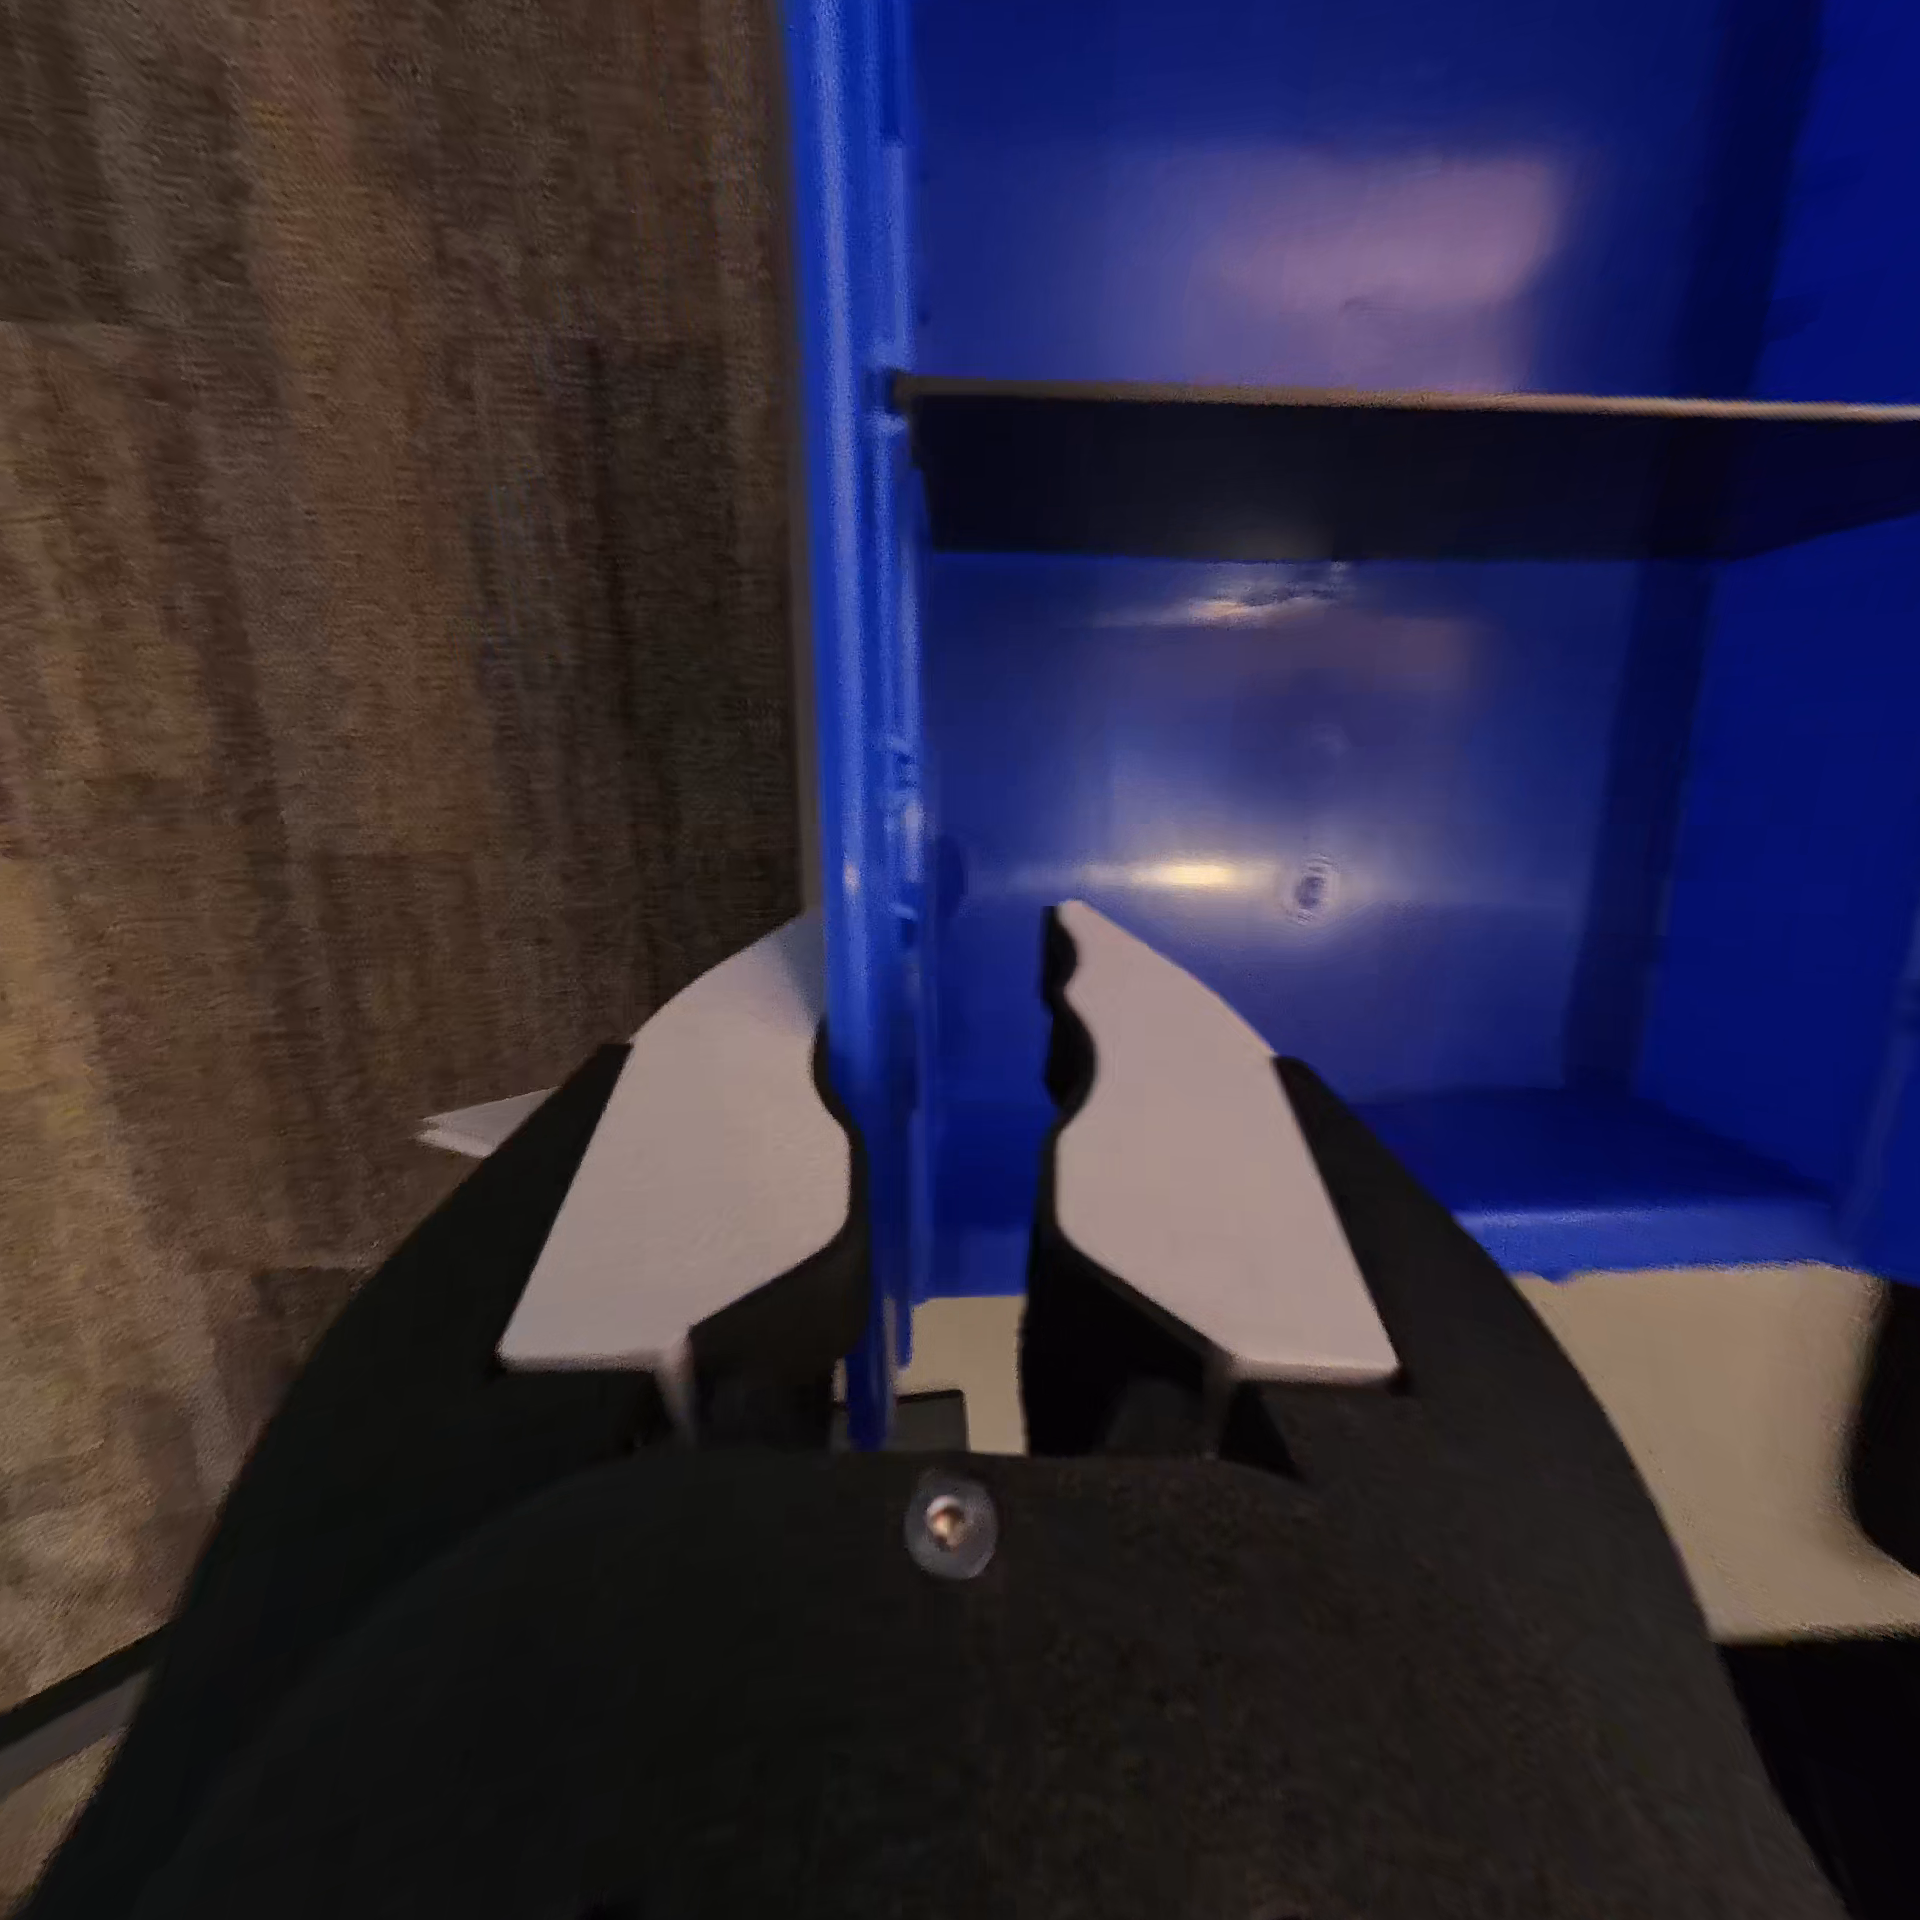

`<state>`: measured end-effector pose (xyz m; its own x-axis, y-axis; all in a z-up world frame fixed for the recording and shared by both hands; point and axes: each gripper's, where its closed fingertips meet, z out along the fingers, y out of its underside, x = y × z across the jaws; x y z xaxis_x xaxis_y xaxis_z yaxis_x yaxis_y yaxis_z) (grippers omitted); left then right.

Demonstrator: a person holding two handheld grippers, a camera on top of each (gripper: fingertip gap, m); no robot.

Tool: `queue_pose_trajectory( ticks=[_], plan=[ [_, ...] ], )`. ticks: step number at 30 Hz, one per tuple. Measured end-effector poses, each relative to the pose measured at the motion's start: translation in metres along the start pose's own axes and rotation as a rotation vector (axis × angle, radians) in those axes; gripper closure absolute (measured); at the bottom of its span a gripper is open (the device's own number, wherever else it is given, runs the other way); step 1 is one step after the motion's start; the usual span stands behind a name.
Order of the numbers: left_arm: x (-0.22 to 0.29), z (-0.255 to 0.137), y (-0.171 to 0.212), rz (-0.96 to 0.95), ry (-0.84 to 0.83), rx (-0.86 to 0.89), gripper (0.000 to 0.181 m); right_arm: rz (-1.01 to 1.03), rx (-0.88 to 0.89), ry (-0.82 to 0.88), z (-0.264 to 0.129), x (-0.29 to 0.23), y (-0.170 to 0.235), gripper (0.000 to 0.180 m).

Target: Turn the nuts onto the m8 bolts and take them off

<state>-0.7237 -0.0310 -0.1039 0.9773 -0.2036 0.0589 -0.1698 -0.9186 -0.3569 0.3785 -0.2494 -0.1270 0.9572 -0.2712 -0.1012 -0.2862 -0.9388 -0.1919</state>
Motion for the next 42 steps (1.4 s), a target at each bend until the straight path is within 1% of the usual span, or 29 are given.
queue_pose_trajectory(
  ticks=[1, 2, 3, 5, 8, 9, 11, 17, 24, 29, 34, 39, 42],
  plan=[
    [-0.007, 0.001, -0.001, 0.002, -0.044, 0.001, 0.166, 0.001, 0.0, 0.001, 0.0, -0.001, 0.0, 0.174],
    [-0.01, 0.002, -0.002, -0.001, -0.064, 0.001, 0.172, 0.002, 0.0, 0.002, 0.0, -0.001, 0.001, 0.174],
    [-0.008, 0.003, -0.004, -0.009, -0.047, 0.001, 0.175, 0.003, 0.0, 0.001, 0.0, -0.002, 0.002, 0.174],
    [0.002, 0.004, -0.006, -0.018, 0.009, 0.003, 0.176, 0.002, 0.0, 0.001, 0.0, -0.003, 0.003, 0.174],
    [0.017, 0.006, -0.009, 0.058, -0.029, 0.0, 0.175, 0.003, 0.0, 0.003, 0.0, -0.004, 0.004, 0.174],
    [0.028, 0.008, -0.01, 0.061, -0.016, 0.001, 0.175, 0.004, 0.0, 0.004, 0.0, -0.004, 0.004, 0.174],
    [0.054, 0.012, -0.014, 0.091, 0.017, 0.019, 0.175, 0.001, 0.001, 0.007, 0.0, -0.004, 0.004, 0.174],
    [0.134, 0.024, -0.03, 0.144, 0.027, 0.055, 0.174, -0.002, 0.009, -0.003, 0.0, -0.006, 0.006, 0.174],
    [0.231, 0.035, -0.039, 0.204, 0.071, 0.038, 0.174, 0.007, 0.009, -0.038, 0.0, -0.006, 0.006, 0.174],
    [0.299, 0.042, -0.042, 0.251, 0.099, 0.024, 0.174, 0.003, -0.023, -0.05, 0.001, -0.006, 0.006, 0.174],
    [0.37, 0.046, -0.038, 0.301, 0.121, 0.034, 0.174, -0.012, -0.053, -0.034, 0.007, -0.006, 0.008, 0.173],
    [0.434, 0.046, -0.026, 0.34, 0.141, 0.052, 0.174, 0.014, -0.072, -0.053, 0.009, -0.007, 0.009, 0.174],
    [0.472, 0.046, -0.019, 0.37, 0.173, 0.06, 0.17, 0.036, -0.095, -0.055, 0.009, -0.007, 0.01, 0.174]
  ],
)
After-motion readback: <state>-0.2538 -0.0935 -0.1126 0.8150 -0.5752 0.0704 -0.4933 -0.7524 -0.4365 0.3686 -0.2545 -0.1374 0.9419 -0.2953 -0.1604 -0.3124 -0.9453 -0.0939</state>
